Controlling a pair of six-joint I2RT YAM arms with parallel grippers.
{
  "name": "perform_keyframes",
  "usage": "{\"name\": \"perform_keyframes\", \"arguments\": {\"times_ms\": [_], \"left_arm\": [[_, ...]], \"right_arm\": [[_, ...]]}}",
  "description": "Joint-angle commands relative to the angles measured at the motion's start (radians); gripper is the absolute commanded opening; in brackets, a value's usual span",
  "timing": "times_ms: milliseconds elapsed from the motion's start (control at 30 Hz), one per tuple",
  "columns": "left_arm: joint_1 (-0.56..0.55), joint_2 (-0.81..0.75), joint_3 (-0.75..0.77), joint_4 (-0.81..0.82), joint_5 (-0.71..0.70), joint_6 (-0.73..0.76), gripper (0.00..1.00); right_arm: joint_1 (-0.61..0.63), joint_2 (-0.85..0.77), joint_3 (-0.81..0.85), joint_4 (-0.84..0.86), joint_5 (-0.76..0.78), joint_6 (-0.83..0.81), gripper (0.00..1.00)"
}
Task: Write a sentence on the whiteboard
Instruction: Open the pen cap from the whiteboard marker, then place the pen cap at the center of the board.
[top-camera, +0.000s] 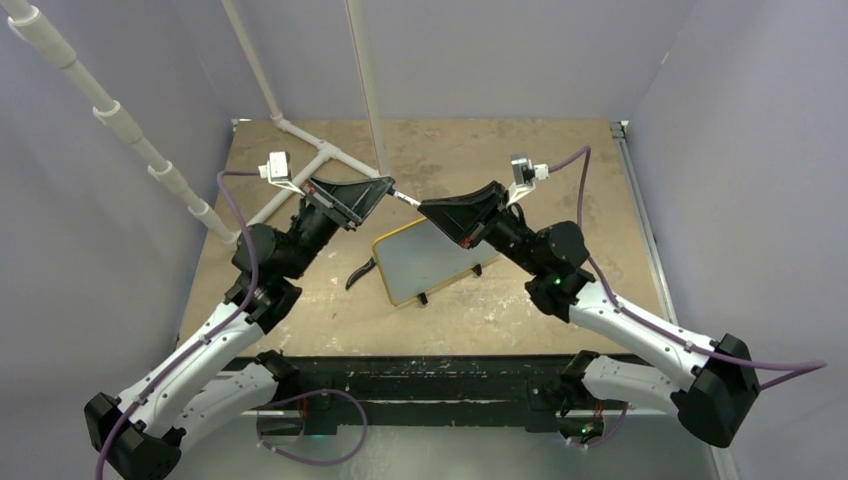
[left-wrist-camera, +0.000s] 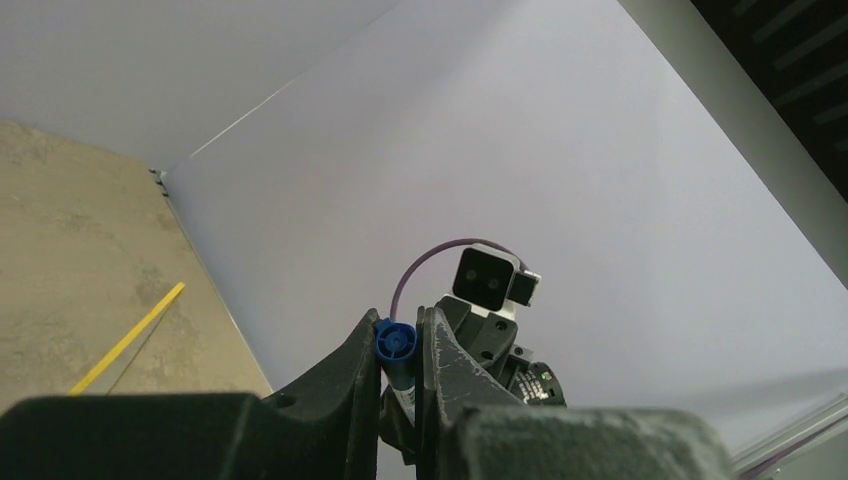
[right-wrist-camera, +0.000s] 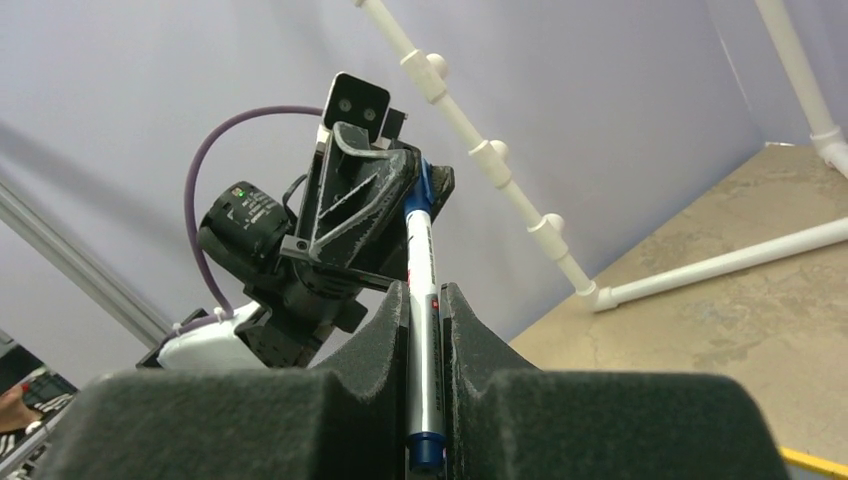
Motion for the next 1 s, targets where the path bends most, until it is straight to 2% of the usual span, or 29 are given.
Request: {"name": "perform_keyframes", "arguments": {"times_ms": [0,233,333,400,533,667,800,967], "left_arm": [[0.027,-0.065,0.021,0.018,-0.209,0.075,0.0],[0.028,-0.089,-0.001,0.049,-0.273,0.06,0.0],[0.028,-0.085,0.016,0.012,-0.271,0.097,0.0],[0.027,-0.066,0.078,-0.089,-0.267,0.181,0.0],[0.032,0.058,0.269,-0.551,-0.291,0.453,0.0],[0.101,0.144,0.329,-0.799,-0.287,0.633,0.0],[0.282,0.225,0.281,-0.978,-0.199,0.687,0.0],[0.309,0.227,0.085,-1.031,-0.295,0.63,0.0]], "right_arm": [[-0.015,-0.07,-0.019,-0.025,0.083,-0.044,0.0],[-0.015,-0.11,-0.03,-0.061,0.099,-0.066,0.0],[-0.015,-0.13,-0.031,-0.088,0.115,-0.082,0.0],[-0.015,-0.147,-0.032,-0.113,0.132,-0.099,0.0],[-0.015,-0.188,-0.022,-0.198,0.175,-0.151,0.0],[-0.015,-0.245,0.003,-0.313,0.234,-0.211,0.0],[-0.015,-0.307,0.007,-0.384,0.277,-0.263,0.0],[-0.015,-0.371,-0.012,-0.424,0.3,-0.302,0.0]]}}
